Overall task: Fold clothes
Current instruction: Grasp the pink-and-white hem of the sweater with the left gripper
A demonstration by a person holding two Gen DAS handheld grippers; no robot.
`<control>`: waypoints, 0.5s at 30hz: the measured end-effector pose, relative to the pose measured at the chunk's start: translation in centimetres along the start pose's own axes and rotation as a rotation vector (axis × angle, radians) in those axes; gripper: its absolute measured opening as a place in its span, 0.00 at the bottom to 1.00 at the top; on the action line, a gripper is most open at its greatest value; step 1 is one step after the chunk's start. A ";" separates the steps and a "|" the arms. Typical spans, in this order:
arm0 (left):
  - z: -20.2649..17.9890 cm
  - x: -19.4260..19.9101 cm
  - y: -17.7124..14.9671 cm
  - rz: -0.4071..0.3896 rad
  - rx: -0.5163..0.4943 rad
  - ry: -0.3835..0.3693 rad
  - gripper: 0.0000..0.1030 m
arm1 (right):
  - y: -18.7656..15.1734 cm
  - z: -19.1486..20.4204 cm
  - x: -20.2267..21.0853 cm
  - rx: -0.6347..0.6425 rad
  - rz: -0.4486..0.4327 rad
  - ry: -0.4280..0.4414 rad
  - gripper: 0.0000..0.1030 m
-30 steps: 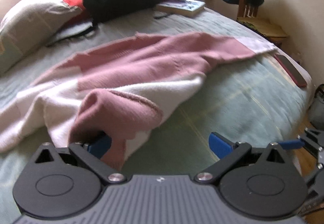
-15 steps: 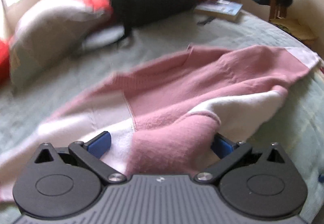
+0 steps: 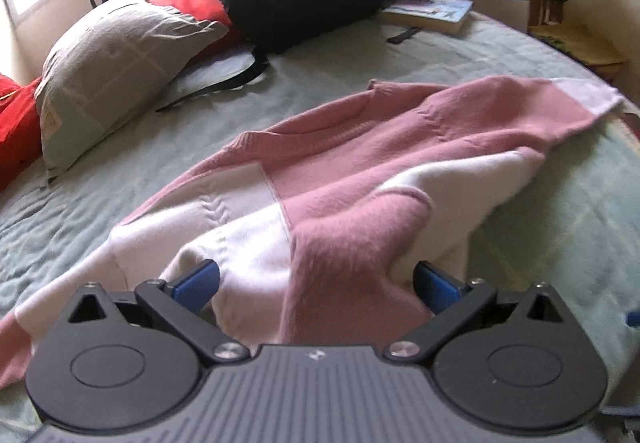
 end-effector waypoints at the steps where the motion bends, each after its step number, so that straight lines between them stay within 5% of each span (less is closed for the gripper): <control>1: -0.2 0.7 -0.3 -0.004 -0.011 -0.002 0.99 | 0.2 0.2 0.2 0.007 -0.012 0.005 1.00; 5: -1.3 3.3 -2.1 -0.005 -0.032 -0.030 0.99 | 1.0 0.9 0.8 0.034 -0.043 0.013 1.00; 9: -4.1 5.3 -3.3 -0.008 -0.101 -0.181 0.99 | 0.9 1.3 0.6 0.021 -0.043 0.021 1.00; 15: -7.2 1.0 -4.4 0.155 -0.108 -0.323 0.99 | -0.1 1.5 0.2 0.015 -0.010 0.028 1.00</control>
Point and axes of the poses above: each gripper's, at about its wrist camera, not at the fingertips, and x roughly against the way its jaws point, z to its left, y to its top, the point moved 5 cm from there along -x, roughly the way its jaws point, and after that the axes turned 5 degrees about x, right-handed, at the moved point
